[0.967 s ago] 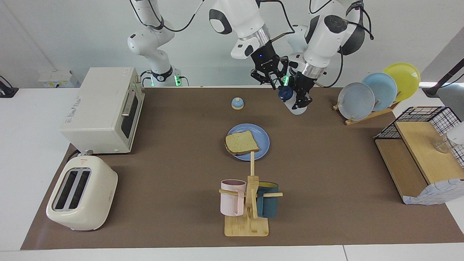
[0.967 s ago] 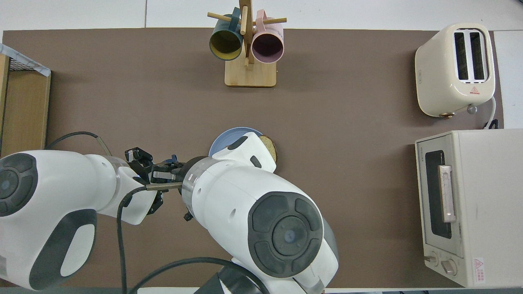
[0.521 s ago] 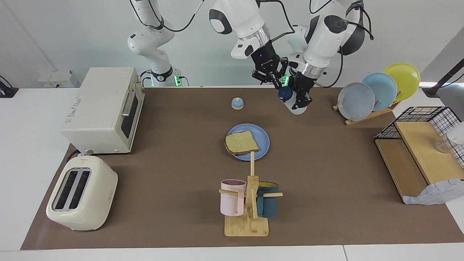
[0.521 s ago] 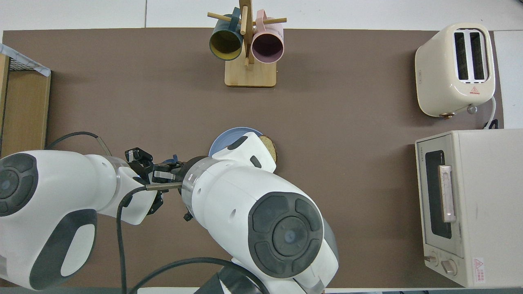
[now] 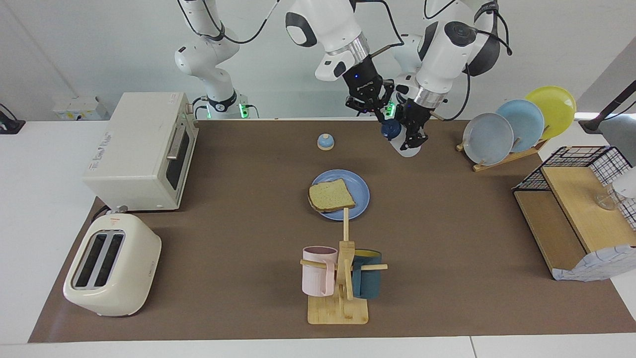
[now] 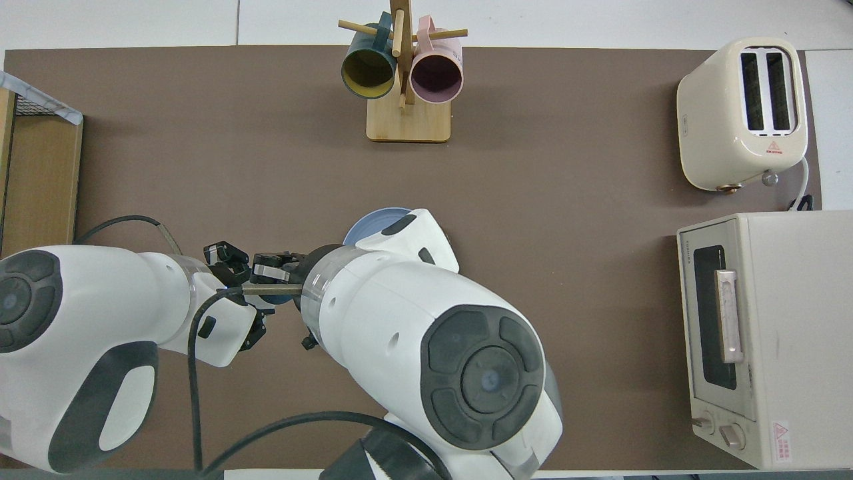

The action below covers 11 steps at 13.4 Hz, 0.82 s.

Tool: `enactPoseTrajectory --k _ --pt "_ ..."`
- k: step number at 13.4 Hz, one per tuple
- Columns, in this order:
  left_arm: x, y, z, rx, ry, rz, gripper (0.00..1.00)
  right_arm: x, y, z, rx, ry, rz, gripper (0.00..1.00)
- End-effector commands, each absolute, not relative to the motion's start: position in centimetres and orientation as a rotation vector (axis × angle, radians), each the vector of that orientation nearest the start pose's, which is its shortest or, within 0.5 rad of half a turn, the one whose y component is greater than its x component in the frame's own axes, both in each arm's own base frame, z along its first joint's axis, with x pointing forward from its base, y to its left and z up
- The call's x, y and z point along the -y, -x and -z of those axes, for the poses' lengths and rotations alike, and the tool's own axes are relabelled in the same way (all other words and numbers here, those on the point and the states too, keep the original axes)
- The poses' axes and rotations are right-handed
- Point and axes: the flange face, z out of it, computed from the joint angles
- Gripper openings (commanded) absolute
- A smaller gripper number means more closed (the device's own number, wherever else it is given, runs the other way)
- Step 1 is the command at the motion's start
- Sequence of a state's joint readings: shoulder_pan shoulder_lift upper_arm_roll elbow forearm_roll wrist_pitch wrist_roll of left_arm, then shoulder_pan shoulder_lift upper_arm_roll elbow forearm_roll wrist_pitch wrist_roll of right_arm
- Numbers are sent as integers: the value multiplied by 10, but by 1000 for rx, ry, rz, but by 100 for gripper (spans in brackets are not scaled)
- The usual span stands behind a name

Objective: Put bread on plate and add seasoning

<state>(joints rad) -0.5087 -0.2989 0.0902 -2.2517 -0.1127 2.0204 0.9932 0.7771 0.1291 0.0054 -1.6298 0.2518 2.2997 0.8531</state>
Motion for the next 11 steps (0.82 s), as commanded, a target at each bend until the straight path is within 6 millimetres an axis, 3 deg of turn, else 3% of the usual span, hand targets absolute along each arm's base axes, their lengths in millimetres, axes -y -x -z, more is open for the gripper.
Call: enactPoseTrajectory --k 1,3,7,10,11 --pt "192 -419 -494 -2058 2522 205 0 -463 -456 -598 -237 2540 299 45" --pt "192 -419 -493 -2058 2523 203 0 -462 -459 -588 -190 2568 298 32" --pt "192 -419 -493 -2058 2522 205 0 -462 -457 -578 -173 2588 283 22" --pt "192 -419 -493 -2056 2524 205 0 -463 -459 -583 -192 2573 279 0" --pt "192 -419 -493 -2056 2524 205 0 -464 -459 -584 -203 2567 271 0"
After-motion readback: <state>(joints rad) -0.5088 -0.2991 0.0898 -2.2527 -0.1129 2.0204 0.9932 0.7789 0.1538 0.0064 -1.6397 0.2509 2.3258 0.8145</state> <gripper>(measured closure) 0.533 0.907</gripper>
